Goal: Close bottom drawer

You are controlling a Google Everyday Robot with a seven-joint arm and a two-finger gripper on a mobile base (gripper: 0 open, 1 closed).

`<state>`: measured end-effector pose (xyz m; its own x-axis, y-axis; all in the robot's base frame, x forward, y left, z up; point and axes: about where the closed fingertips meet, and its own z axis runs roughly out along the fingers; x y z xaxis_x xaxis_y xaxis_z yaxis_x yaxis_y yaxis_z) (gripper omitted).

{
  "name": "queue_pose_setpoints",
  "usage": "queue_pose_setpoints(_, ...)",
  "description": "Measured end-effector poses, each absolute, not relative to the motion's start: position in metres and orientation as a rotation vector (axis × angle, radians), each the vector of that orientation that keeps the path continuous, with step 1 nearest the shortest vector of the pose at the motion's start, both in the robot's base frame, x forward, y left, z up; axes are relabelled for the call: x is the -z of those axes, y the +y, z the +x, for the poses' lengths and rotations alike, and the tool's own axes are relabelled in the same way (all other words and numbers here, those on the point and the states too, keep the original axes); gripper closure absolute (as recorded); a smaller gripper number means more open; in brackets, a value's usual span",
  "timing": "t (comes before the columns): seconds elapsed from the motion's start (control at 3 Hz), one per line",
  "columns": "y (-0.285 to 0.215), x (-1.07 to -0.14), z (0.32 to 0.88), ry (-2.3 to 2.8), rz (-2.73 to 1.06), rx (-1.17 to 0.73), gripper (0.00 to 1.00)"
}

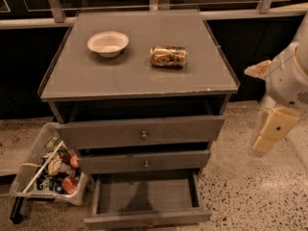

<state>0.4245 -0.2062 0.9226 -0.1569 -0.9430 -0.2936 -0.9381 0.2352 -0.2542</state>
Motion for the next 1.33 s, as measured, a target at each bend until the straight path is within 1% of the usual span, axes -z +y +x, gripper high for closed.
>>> queue_pose_setpoints(0.33,-0.204,-0.868,0.415,2.101,-1.703,-0.049,0.18)
queue_pose_setpoints(0.67,-0.212,-0.813,0.413,2.127,-1.665,-0.070,0.42)
queue_pose_setpoints(1.33,-0.211,-0.813,0.414,2.124,-1.660,-0.060,0.88)
